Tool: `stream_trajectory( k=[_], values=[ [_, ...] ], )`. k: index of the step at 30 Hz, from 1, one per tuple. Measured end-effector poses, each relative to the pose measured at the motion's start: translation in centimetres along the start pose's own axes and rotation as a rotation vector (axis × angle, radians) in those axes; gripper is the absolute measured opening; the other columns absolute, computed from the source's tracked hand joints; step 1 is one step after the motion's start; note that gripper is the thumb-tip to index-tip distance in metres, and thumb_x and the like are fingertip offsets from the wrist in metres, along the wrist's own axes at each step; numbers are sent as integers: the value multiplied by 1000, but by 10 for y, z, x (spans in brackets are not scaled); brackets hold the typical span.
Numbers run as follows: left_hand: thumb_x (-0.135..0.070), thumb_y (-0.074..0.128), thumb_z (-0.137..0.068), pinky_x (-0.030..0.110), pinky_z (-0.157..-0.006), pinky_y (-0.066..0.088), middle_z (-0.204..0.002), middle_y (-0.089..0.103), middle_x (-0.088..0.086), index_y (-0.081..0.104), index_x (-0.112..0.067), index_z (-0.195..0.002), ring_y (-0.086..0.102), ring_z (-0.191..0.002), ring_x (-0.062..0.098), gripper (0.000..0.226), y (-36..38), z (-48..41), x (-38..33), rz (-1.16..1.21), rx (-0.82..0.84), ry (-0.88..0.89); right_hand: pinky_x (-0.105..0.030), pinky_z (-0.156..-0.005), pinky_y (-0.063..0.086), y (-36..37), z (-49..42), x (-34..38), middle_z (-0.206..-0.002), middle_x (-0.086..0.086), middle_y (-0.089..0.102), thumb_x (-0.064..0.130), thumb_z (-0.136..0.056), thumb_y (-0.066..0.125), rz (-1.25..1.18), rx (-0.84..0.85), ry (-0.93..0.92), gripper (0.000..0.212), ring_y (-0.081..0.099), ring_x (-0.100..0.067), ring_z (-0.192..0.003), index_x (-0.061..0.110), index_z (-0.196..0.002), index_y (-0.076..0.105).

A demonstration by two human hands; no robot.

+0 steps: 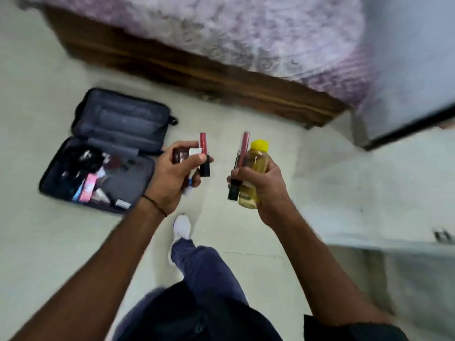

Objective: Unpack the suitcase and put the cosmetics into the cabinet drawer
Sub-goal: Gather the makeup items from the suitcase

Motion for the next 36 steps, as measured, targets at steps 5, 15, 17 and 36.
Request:
stream_trajectory(
  k=[5,15,17,36],
  values=[
    [-2,64,-88,26,-47,41,-96,71,25,60,-16,-102,46,-72,34,21,121,109,32,-95,385,-48,-53,-81,58,-101,174,-25,-78,-8,66,2,-67,75,-154,-302,-105,37,69,-32,-75,11,-99,60],
    [-8,74,-76,27,-47,37,-92,67,24,62,-9,-103,41,-47,23,30,335,359,186,-313,1051,-341,-44,-73,55,-268,480,-132,-76,-9,63,3,-64,76,-552,-1012,-176,31,67,-27,-66,16,-87,60],
    [-4,75,-77,27,-46,37,-83,64,17,62,-5,-107,42,-46,23,33,372,414,220,-361,1158,-379,-42,-68,56,-299,536,-156,-79,-11,64,-2,-72,76,-597,-1116,-200,29,68,-26,-66,15,-89,60],
    [-1,73,-83,27,-43,40,-79,66,8,64,-8,-102,47,-46,22,22,597,671,480,-723,1281,-457,-31,-55,51,-546,817,-352,-77,-12,69,-3,-82,71,-845,-1517,-146,17,71,-29,-76,10,-89,62]
  ],
)
Point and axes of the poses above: each hand's wrist, its own z-axis away from the middle knuckle, its own y-axis out of the palm, x = y × z, the point moved 4 cm from there along -z, towards the middle knuckle
